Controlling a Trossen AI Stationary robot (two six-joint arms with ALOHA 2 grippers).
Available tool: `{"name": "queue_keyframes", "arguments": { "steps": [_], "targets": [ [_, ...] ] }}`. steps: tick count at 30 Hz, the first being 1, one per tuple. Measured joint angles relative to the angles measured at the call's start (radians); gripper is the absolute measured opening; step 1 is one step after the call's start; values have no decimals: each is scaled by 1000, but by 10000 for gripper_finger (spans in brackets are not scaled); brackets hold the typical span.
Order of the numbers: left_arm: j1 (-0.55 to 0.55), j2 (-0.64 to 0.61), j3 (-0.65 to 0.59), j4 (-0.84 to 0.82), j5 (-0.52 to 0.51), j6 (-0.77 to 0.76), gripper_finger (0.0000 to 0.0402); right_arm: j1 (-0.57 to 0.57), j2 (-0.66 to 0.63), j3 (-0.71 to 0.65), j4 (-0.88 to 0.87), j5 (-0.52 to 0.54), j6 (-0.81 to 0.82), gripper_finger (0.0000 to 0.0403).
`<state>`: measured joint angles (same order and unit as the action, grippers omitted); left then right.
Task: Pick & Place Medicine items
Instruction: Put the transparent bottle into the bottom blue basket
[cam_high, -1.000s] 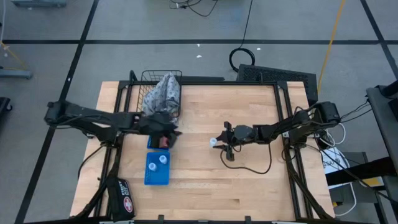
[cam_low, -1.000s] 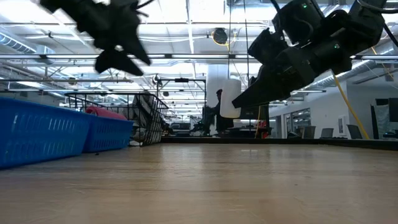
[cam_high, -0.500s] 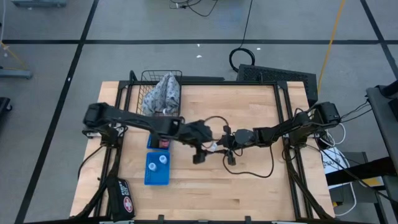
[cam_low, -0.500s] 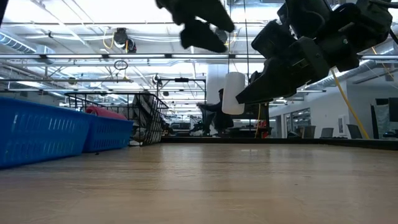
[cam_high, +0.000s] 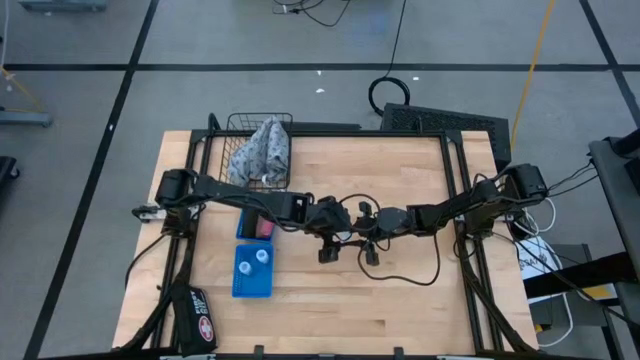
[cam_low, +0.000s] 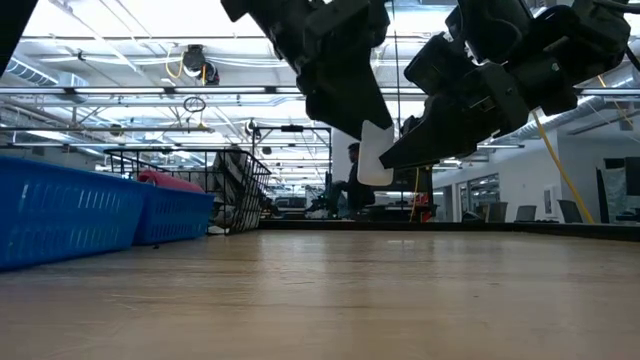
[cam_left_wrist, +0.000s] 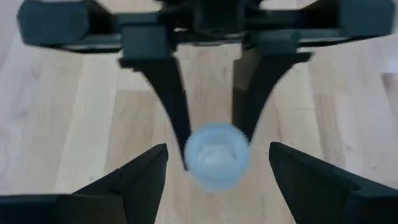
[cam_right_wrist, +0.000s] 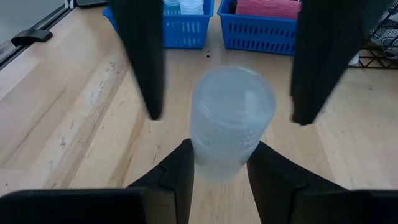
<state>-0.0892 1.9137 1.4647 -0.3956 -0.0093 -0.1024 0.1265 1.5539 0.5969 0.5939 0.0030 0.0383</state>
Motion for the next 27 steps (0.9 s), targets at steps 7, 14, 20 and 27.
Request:
{"name": "queue_keyframes", "arguments": {
  "steps": [7, 14, 20, 27],
  "targets": [
    [23, -2, 0, -2, 1, 3, 265, 0, 0, 0, 0, 1, -1, 118],
    [39, 31, 0, -10, 49, -10, 216, -1, 3, 0, -11, 7, -1, 118],
    [39, 43, -1, 36, 87, 21, 171, 0, 0, 0, -21, -1, -1, 118],
    [42, 37, -2, 39, 87, 32, 139, -1, -1, 1, -29, 0, 0, 118]
  ]
}}
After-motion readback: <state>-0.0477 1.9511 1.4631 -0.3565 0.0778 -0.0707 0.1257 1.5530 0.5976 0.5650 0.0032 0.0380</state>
